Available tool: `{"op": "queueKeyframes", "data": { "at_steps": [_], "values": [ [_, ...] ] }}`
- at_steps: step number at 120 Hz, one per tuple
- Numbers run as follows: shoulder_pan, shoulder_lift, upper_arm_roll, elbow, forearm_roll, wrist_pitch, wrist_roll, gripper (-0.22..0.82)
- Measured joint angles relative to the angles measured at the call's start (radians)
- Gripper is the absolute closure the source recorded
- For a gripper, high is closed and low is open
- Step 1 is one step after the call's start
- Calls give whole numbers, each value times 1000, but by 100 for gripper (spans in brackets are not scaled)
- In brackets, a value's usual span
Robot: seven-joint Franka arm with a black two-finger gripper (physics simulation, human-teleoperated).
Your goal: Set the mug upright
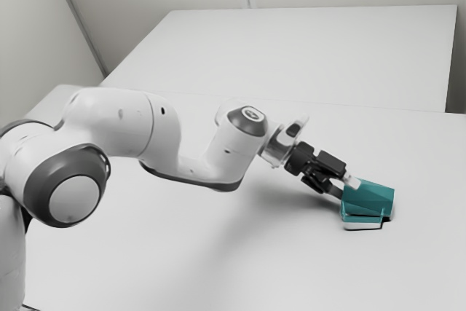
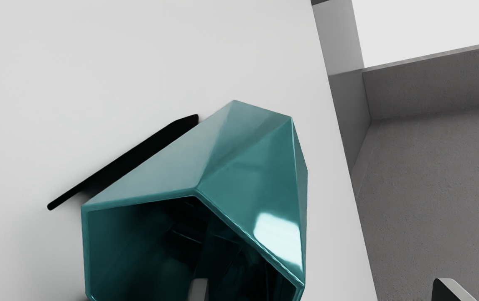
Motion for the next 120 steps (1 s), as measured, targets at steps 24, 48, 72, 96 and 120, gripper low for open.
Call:
{"op": "queueKeyframes", "data": {
  "at_steps": [24,48,72,96,120],
  "values": [
    [-14,34,0,34,-5,0,6,2],
    [-22,49,0,43,-17,2,11,12],
    [-29,50,0,49,-24,3,14,37],
    [-31,49,0,50,-26,4,16,62],
    [-33,30,0,49,-24,6,18,73]
  ]
}}
